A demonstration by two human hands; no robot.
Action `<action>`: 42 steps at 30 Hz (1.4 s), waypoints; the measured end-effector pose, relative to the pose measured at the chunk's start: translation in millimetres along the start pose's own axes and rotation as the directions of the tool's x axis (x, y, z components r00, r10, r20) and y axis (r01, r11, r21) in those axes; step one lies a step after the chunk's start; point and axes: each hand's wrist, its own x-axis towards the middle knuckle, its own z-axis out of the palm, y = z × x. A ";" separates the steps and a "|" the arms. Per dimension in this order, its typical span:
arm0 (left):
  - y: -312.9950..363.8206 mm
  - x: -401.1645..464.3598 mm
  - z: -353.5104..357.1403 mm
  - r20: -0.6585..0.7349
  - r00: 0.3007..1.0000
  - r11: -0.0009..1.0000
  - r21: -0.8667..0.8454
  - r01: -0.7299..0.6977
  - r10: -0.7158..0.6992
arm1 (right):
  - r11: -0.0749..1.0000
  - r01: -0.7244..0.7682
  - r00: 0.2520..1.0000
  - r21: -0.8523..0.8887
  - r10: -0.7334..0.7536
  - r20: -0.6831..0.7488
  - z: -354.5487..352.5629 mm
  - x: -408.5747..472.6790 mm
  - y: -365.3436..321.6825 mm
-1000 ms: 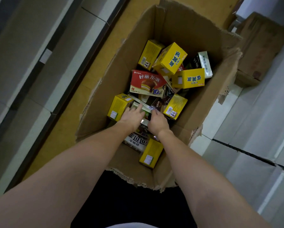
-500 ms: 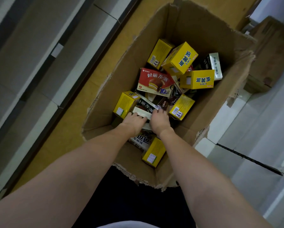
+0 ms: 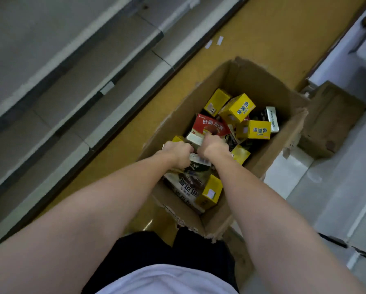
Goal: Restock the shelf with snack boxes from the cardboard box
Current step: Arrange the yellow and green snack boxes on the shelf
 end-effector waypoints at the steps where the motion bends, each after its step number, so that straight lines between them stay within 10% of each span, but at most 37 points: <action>1: -0.8 -6.9 -13.5 0.004 1.000 1.000 -0.021 0.003 -0.003 | 1.000 0.004 0.999 -0.005 -0.004 -0.040 -11.4 -7.0 -6.0; 15: -135.3 -243.4 -122.7 -0.223 0.971 0.978 -0.204 0.046 -0.092 | 0.965 0.260 0.916 -0.047 -0.261 -0.306 -95.6 -178.2 -190.6; 24: -295.7 -448.8 -91.2 -0.311 0.886 0.879 -0.438 0.187 -0.343 | 0.772 0.578 0.705 -0.265 -0.636 -0.313 -50.5 -318.9 -392.7; 42: -454.7 -765.7 28.6 -0.392 0.436 0.582 -0.625 0.520 -0.810 | 0.286 0.835 0.258 -0.469 -0.958 -0.124 67.0 -528.8 -664.6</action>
